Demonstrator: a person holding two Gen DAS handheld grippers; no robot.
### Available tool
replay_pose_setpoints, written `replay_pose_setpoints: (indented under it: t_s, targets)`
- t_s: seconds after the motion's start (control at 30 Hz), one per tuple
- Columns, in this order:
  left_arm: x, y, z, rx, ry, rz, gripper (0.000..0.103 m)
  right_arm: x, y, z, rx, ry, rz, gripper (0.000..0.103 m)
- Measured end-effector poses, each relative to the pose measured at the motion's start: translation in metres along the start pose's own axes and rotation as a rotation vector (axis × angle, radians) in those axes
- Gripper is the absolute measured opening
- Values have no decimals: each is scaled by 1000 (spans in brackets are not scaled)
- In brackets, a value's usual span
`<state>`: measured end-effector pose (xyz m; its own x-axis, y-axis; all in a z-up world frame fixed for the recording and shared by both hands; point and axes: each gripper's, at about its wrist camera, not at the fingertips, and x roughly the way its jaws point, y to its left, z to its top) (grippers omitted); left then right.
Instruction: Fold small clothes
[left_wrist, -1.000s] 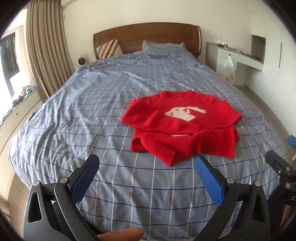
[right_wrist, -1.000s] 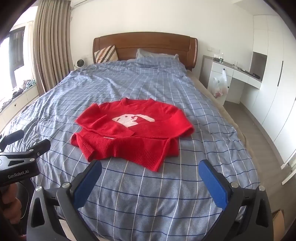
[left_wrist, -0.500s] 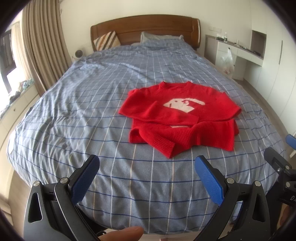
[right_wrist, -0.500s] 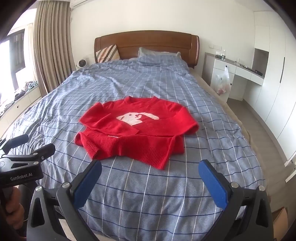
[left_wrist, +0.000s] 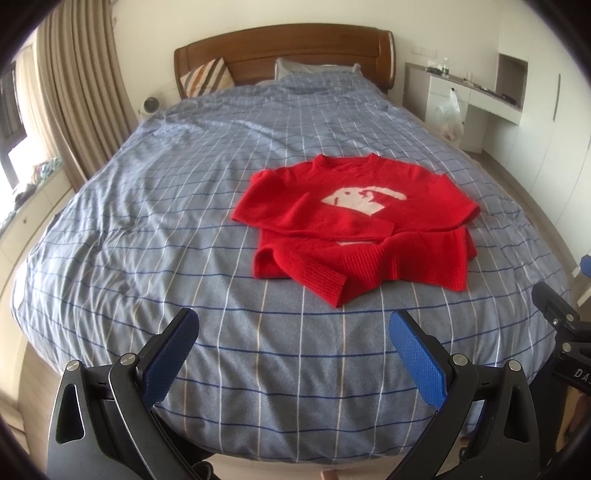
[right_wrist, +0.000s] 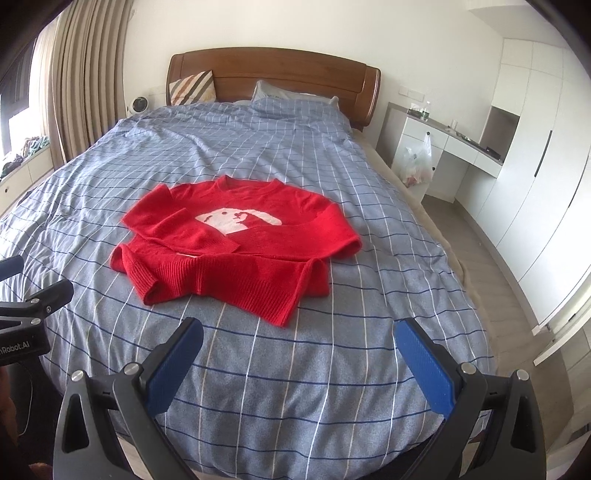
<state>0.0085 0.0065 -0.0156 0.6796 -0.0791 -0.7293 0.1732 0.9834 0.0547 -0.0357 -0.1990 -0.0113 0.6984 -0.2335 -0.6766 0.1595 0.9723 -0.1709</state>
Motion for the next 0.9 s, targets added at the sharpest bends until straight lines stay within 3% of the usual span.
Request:
replay_pose_setpoints:
  t_s: [0.9]
  targets:
    - [-2, 4, 2, -23, -12, -8, 103, -3, -1, 2, -3, -9, -36, 103]
